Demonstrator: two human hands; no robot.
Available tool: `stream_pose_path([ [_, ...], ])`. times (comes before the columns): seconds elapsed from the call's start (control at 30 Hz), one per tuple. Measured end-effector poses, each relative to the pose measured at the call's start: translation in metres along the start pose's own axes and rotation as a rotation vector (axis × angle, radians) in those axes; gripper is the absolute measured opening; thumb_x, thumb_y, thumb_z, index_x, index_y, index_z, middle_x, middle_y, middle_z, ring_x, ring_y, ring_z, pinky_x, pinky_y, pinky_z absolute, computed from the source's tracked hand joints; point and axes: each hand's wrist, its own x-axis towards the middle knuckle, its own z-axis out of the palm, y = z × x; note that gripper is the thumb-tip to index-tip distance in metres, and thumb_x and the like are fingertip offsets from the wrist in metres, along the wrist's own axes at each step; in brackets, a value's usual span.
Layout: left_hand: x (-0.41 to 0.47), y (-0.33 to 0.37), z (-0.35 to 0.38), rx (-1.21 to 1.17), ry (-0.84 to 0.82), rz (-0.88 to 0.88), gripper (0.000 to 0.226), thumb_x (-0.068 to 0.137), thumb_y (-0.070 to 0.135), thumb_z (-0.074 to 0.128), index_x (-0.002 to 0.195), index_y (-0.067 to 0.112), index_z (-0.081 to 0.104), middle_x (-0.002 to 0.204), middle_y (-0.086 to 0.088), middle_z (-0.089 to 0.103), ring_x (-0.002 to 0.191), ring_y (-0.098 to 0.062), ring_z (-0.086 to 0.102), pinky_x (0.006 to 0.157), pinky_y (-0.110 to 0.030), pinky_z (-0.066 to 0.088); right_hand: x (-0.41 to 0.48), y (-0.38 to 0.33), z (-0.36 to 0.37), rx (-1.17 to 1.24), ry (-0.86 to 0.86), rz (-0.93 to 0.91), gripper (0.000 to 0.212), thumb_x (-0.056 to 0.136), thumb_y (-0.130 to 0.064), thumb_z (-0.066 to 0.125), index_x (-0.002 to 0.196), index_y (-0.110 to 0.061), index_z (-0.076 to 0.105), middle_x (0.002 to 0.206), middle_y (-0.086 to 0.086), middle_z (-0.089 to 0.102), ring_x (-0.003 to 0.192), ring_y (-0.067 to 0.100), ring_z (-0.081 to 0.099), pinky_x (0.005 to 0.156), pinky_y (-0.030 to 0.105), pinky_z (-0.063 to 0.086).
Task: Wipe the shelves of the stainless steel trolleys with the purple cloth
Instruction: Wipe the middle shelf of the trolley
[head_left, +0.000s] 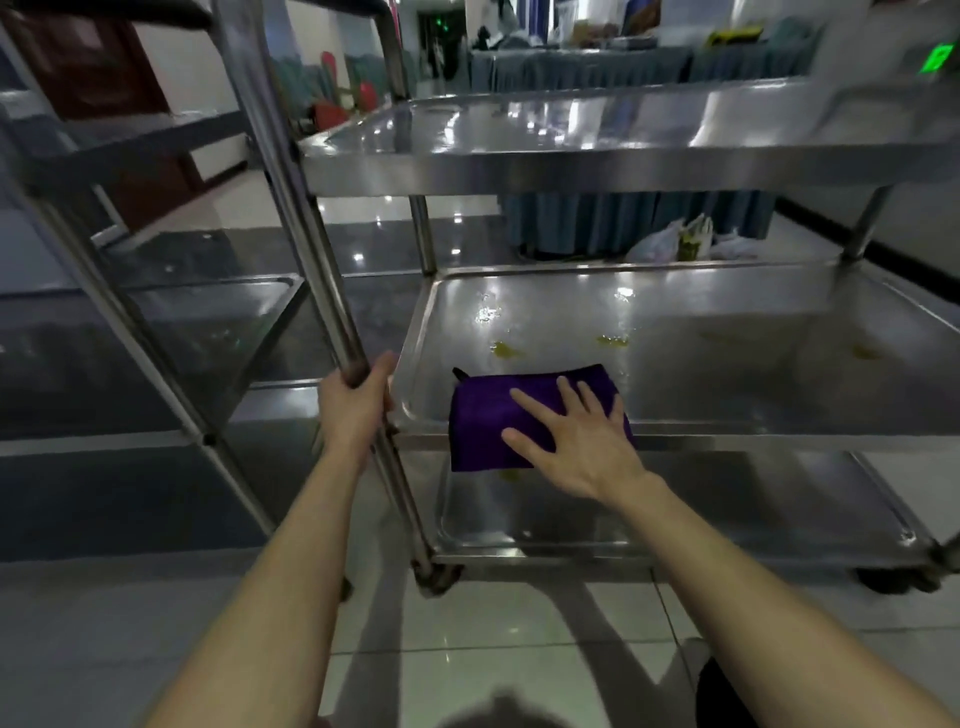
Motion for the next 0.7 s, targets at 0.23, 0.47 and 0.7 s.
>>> stream_pose_path([
  [0.23,0.01,-0.013,0.003,0.023,-0.029,0.104,0.044,0.1,0.041,0.073,0.065,0.015,0.066,0.055,-0.008,0.061,0.049,-0.019,0.058,0.05,-0.029,0.049,0.057,-0.068,0.023,-0.012,-0.046,0.03,0.096,0.076,-0.103,-0.012,0.163,-0.063,0.002,0.179,0.016,-0.01,0.163,0.047,-0.011,0.117,0.079,-0.019],
  [0.47,0.01,-0.014,0.008,-0.046,0.03,0.136,0.049,0.096,0.04,0.073,0.053,0.02,0.062,0.053,-0.016,0.055,0.048,-0.024,0.054,0.052,-0.043,0.048,0.15,-0.068,0.023,0.0,-0.122,0.107,0.101,0.068,-0.11,0.002,0.16,-0.068,-0.002,0.178,0.011,-0.021,0.161,0.048,-0.022,0.107,0.083,-0.026],
  [0.7,0.014,-0.024,0.011,-0.056,0.084,0.203,0.065,0.084,0.052,0.069,0.071,-0.007,0.047,0.067,-0.038,0.051,0.051,-0.034,0.051,0.05,-0.058,0.051,0.283,-0.068,0.007,-0.009,-0.142,0.183,0.096,0.078,-0.104,0.017,0.163,-0.063,0.008,0.178,0.021,-0.011,0.159,0.056,-0.019,0.102,0.089,-0.023],
])
